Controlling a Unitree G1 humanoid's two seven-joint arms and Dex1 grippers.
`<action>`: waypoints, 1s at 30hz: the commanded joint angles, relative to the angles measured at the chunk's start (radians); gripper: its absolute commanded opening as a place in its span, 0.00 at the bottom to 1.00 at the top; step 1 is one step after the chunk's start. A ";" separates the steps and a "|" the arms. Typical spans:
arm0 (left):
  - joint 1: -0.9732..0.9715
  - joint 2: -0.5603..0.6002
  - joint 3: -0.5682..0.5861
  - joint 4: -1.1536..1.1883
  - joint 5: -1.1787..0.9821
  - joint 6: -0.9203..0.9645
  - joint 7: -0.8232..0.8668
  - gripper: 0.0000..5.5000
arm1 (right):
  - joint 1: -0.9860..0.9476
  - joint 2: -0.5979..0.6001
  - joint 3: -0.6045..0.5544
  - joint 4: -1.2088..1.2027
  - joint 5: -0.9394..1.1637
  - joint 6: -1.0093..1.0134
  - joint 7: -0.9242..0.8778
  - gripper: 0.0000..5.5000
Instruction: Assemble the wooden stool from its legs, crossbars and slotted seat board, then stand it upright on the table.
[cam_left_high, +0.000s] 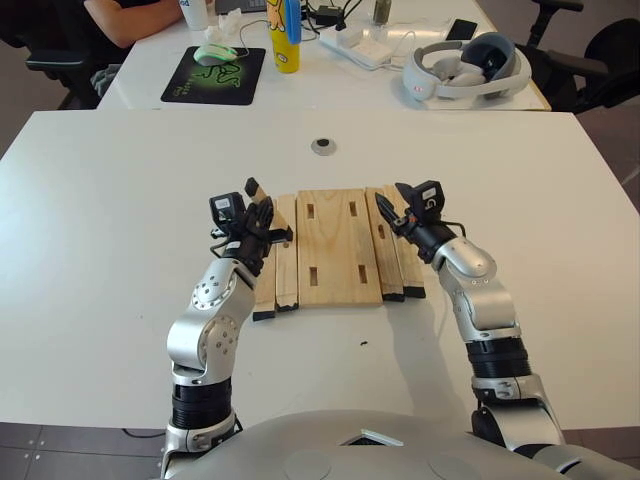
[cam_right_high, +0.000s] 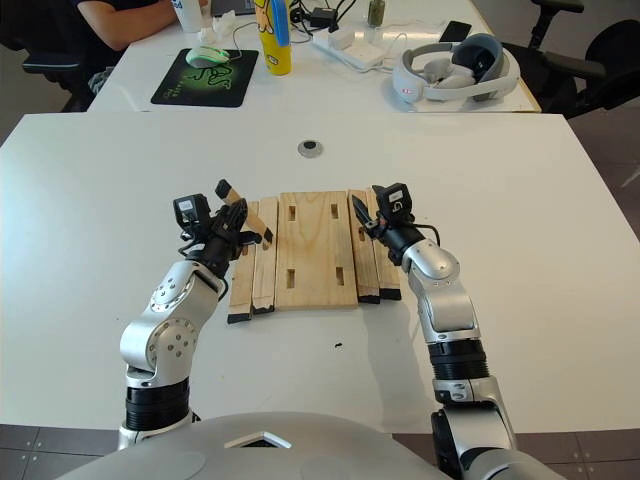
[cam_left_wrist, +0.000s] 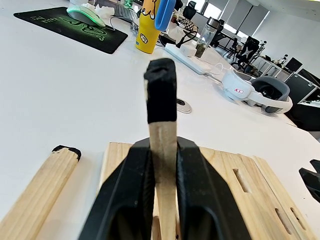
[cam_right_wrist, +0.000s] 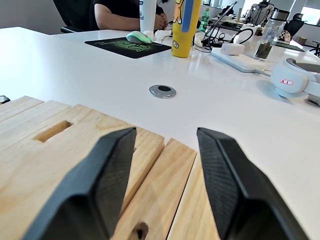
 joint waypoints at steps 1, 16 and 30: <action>0.009 -0.004 0.000 -0.024 0.011 0.033 0.010 0.08 | 0.017 0.000 -0.011 -0.013 -0.005 0.000 -0.011 0.41; 0.050 -0.014 -0.016 -0.109 0.036 0.066 0.027 0.08 | 0.036 -0.004 -0.001 -0.029 -0.003 0.013 -0.004 0.41; 0.062 -0.059 -0.035 -0.067 0.075 0.001 0.051 0.08 | -0.013 -0.019 0.013 0.006 -0.002 0.017 0.040 0.41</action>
